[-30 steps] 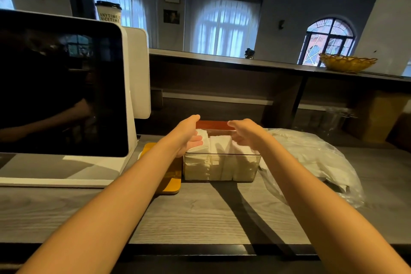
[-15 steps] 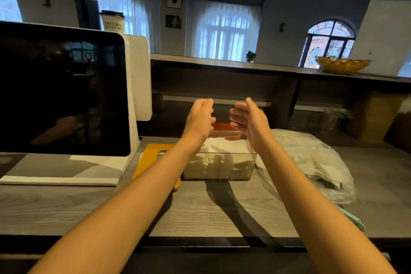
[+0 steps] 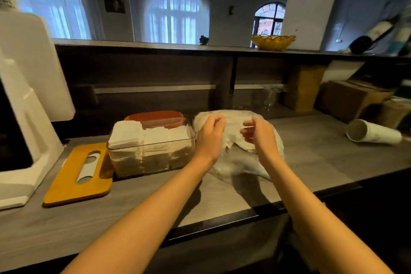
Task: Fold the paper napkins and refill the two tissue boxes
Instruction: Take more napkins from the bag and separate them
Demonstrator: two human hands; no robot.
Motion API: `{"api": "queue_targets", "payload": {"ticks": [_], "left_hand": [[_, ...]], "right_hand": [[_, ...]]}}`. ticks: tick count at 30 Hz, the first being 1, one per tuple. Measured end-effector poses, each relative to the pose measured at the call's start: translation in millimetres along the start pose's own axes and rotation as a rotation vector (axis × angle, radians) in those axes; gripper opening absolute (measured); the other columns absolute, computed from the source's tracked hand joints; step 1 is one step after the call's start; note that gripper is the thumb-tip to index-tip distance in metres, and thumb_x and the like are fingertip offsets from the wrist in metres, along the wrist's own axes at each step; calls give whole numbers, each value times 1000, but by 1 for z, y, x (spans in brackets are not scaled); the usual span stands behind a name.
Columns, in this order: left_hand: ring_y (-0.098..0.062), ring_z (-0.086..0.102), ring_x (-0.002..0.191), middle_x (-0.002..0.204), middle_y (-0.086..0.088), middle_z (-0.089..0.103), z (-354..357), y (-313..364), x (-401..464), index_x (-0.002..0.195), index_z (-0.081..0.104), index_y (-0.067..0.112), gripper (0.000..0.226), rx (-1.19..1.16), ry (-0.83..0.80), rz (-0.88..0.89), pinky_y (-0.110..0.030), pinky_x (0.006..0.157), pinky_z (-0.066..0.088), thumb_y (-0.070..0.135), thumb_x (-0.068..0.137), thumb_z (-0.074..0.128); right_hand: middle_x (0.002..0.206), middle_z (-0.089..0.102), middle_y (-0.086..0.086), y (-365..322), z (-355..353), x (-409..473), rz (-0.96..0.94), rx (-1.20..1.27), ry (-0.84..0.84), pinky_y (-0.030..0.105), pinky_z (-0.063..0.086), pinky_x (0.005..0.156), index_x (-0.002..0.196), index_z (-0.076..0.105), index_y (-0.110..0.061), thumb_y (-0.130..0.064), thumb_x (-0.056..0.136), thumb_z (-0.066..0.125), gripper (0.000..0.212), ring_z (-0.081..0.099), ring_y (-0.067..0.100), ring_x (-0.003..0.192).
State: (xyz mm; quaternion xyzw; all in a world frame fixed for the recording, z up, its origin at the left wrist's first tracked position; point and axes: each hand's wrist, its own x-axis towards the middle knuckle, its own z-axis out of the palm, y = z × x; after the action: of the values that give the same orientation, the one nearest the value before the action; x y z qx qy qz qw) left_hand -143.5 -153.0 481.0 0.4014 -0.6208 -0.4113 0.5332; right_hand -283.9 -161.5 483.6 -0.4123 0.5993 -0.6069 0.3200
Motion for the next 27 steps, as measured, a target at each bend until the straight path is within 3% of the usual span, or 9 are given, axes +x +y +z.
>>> {"api": "queue_targets", "payload": {"ticks": [2, 4, 7, 9, 12, 14, 18, 24, 27], "left_hand": [[-17, 54, 116, 114, 14, 57, 13, -20, 1, 122, 56, 24, 22, 88, -47, -1, -33, 101, 44, 31, 106, 43], [-21, 46, 131, 139, 1, 51, 16, -39, 4, 140, 46, 21, 39, 265, -67, -30, -36, 108, 39, 35, 104, 47], [-26, 28, 146, 160, -6, 29, 26, -66, 27, 154, 28, 20, 63, 544, -84, -101, -43, 119, 29, 46, 101, 49], [-29, 22, 149, 162, -8, 25, 28, -81, 40, 155, 27, 17, 67, 720, -79, -93, -48, 122, 23, 50, 100, 46], [-31, 36, 139, 151, -11, 41, 30, -97, 49, 145, 39, 16, 55, 821, -59, -78, -49, 113, 34, 49, 101, 41], [-30, 49, 126, 137, -10, 54, 30, -102, 52, 135, 50, 16, 44, 865, -33, -58, -44, 102, 41, 45, 104, 37], [-26, 60, 98, 105, -9, 67, 20, -101, 60, 106, 66, 14, 37, 614, 58, -71, -37, 79, 45, 35, 108, 36], [-27, 63, 92, 94, -8, 67, 17, -96, 63, 87, 66, 18, 34, 248, 186, -229, -46, 89, 54, 27, 105, 39], [-31, 64, 88, 88, -14, 66, 17, -96, 65, 83, 65, 11, 39, 206, 245, -258, -44, 81, 53, 26, 105, 37]], "right_hand": [[92, 70, 11, 22, -15, 11, 33, -136, -28, 28, 45, 65, 96, 70, -7, -35, 105, 35, 46, 61, 26, 91], [106, 68, 10, 33, -20, 12, 17, -279, -78, 24, 44, 61, 107, 71, -4, -41, 107, 32, 53, 61, 24, 96], [115, 61, 4, 39, -19, 26, 57, -321, -186, 34, 56, 70, 125, 65, -5, -49, 106, 31, 59, 61, 24, 97], [123, 58, 4, 37, -12, 33, 30, -304, -240, 33, 57, 70, 132, 61, -8, -52, 105, 32, 59, 58, 25, 106], [136, 55, 2, 34, 4, 45, -88, -263, -268, 29, 39, 100, 139, 56, -12, -47, 106, 33, 52, 46, 12, 117], [128, 52, -10, 33, 14, 53, -83, -197, -296, 30, 30, 107, 142, 51, -17, -46, 107, 32, 50, 41, 8, 117], [148, 49, 7, 40, 38, 74, 6, -123, -310, 32, 31, 110, 145, 47, -12, -52, 106, 27, 60, 45, 23, 137], [136, 58, 13, 58, 68, 74, 65, -240, 54, 45, 43, 106, 130, 59, -8, -56, 103, 26, 64, 55, 30, 120], [139, 54, 13, 70, 70, 68, 84, -303, 44, 45, 43, 105, 138, 51, -7, -60, 100, 30, 68, 54, 32, 122]]}}
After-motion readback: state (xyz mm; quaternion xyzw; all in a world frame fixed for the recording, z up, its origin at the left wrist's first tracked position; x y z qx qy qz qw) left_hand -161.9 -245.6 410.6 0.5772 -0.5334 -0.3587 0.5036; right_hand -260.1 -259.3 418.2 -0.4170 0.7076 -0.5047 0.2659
